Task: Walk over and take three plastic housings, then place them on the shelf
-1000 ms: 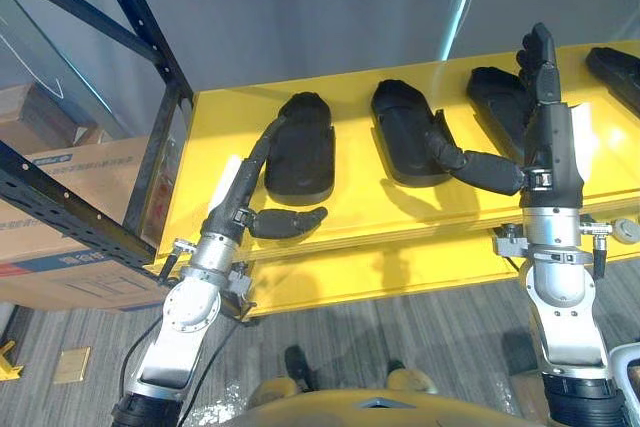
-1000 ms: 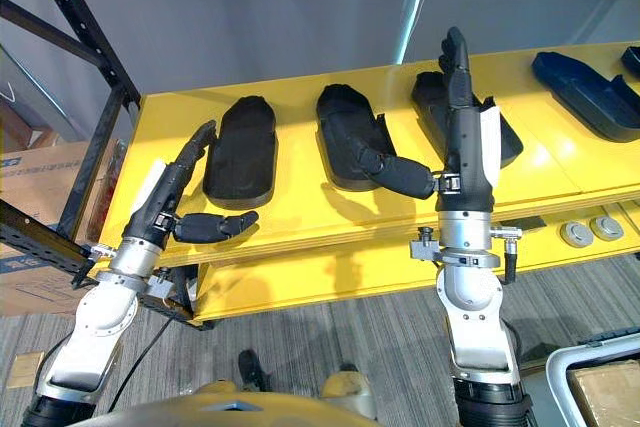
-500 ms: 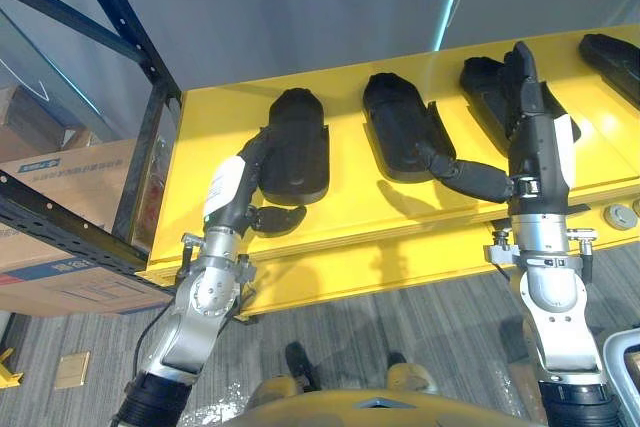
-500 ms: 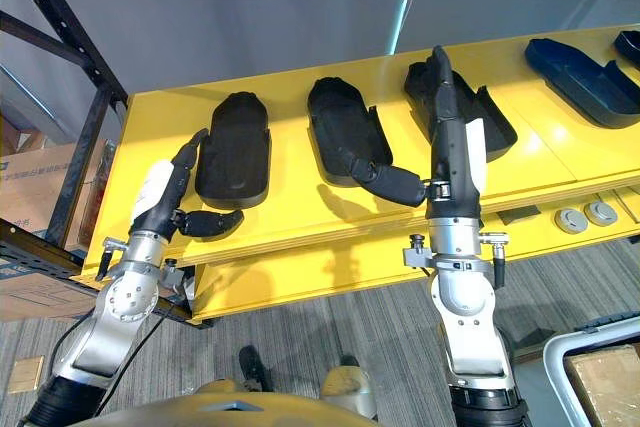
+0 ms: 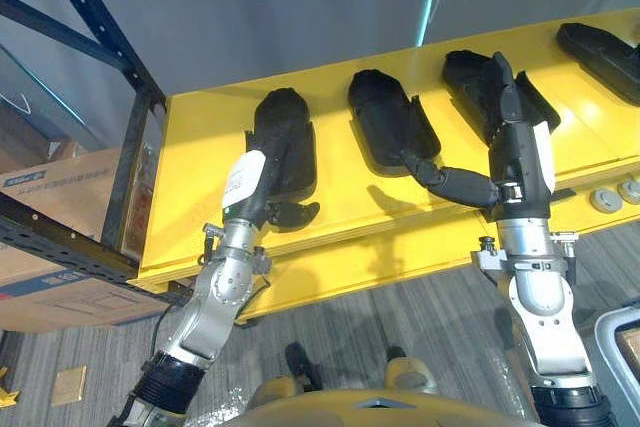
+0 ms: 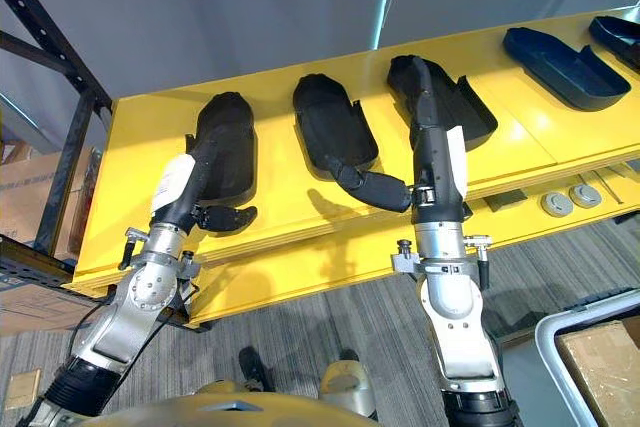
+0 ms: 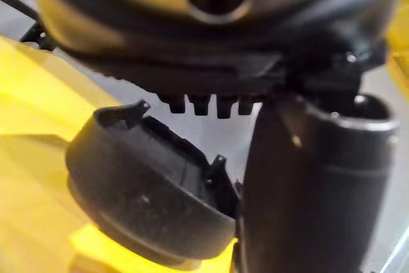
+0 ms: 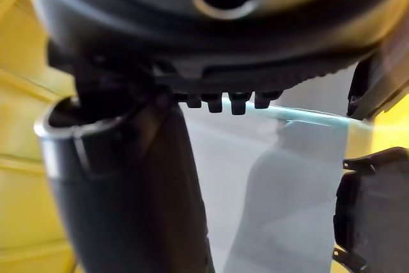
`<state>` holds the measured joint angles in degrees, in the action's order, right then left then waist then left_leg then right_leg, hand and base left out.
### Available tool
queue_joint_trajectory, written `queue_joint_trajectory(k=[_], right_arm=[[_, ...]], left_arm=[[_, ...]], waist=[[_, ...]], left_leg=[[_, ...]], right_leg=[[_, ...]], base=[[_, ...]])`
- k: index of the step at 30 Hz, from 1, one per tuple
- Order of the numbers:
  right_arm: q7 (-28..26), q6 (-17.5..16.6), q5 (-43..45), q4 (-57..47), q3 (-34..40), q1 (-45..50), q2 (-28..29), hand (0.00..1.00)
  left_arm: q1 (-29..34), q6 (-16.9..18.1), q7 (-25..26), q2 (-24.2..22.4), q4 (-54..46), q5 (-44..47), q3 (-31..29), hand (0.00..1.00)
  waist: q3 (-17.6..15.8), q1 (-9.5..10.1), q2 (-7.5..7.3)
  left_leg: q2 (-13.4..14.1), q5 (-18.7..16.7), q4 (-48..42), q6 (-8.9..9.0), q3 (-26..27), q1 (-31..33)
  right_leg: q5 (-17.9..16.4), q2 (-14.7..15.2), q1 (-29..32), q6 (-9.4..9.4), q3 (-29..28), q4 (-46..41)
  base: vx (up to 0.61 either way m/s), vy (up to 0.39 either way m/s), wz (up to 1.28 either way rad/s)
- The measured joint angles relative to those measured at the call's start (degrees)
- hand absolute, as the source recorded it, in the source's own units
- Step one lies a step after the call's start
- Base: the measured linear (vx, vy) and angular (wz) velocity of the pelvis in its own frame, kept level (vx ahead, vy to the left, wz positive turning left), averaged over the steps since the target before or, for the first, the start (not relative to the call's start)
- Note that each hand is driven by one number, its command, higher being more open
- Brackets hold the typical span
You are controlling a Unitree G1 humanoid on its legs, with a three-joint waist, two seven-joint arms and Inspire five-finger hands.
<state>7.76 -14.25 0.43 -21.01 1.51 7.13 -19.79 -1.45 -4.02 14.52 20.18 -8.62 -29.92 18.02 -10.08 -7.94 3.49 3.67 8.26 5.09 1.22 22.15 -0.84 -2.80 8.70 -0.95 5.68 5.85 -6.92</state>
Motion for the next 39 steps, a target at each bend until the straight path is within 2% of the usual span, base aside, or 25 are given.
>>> queue_joint_trajectory(k=[5, 21, 39], right_arm=[[-0.07, 0.0, 0.03, 0.0, -0.35, 0.89, 0.0, 1.0], [-1.09, 0.0, 0.62, 0.0, -1.8, 1.12, 2.23, 1.0], [-2.24, 0.01, 2.28, -0.02, -4.13, 1.09, 2.23, 1.0]], left_arm=[[-0.59, -0.11, 0.02, -0.01, 1.27, -0.01, 1.71, 1.0], [-4.74, -5.01, 2.04, -0.09, 2.64, -1.91, 2.24, 1.0], [-8.03, -5.12, 2.0, 0.0, 4.1, -2.47, 4.2, 1.0]], waist=[[0.0, -0.08, -0.01], [-0.06, -0.14, -0.12], [0.06, -0.19, -0.24]], left_leg=[[0.03, -0.04, 0.01, -0.04, 0.57, -0.19], [0.01, -0.09, 0.01, -0.14, 1.26, -0.1], [0.06, -0.14, 0.01, -0.15, 1.88, -0.29]], right_leg=[[-0.1, -0.01, 0.13, -0.06, -0.63, 0.01], [0.47, -0.01, 0.65, 0.3, -1.41, -0.15], [0.55, -0.01, 0.72, 0.38, -1.67, -0.54]], base=[[-0.01, 0.017, -0.06], [0.0, 0.005, -0.02], [0.0, 0.0, 0.0]])
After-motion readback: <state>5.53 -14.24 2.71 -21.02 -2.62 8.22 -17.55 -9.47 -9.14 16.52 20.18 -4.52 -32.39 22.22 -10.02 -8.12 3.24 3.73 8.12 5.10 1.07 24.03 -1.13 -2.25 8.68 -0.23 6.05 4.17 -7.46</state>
